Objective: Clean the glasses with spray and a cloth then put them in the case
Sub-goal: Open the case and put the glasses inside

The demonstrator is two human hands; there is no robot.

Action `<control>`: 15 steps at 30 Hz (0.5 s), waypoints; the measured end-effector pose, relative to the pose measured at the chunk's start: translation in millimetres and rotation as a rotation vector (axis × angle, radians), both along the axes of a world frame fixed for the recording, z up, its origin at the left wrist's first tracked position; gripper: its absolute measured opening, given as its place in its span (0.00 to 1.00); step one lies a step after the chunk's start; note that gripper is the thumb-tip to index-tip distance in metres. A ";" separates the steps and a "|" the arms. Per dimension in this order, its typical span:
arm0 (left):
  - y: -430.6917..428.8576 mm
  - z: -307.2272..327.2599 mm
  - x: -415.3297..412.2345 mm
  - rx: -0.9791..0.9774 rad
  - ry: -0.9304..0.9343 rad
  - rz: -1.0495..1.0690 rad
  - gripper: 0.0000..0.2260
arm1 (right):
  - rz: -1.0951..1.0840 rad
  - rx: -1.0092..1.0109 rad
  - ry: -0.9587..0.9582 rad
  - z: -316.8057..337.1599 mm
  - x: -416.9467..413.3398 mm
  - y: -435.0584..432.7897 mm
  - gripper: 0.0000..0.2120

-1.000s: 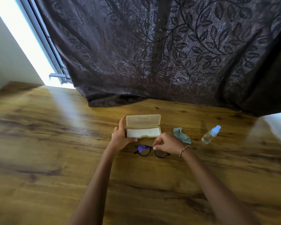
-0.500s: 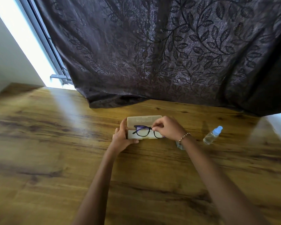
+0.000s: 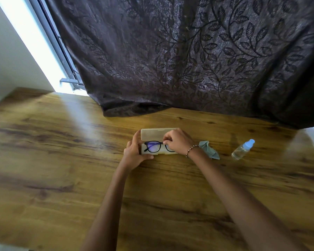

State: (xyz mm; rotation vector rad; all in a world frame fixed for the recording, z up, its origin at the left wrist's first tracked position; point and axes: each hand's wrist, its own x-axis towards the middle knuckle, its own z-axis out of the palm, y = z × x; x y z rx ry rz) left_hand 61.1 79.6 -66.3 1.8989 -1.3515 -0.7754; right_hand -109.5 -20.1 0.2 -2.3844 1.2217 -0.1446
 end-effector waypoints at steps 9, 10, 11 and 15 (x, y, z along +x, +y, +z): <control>3.0 5.3 -4.2 0.008 -0.005 0.015 0.44 | -0.001 0.052 -0.025 -5.9 7.8 -6.8 0.06; 3.2 6.2 -4.5 0.012 -0.001 0.013 0.44 | -0.006 0.048 -0.021 -6.9 8.2 -7.1 0.06; 3.6 7.0 -4.8 0.014 0.004 0.010 0.43 | -0.011 0.046 -0.018 -7.8 8.6 -7.4 0.06; 5.1 10.3 -6.7 0.015 0.021 0.019 0.42 | -0.028 0.038 -0.039 -9.4 10.1 -8.3 0.05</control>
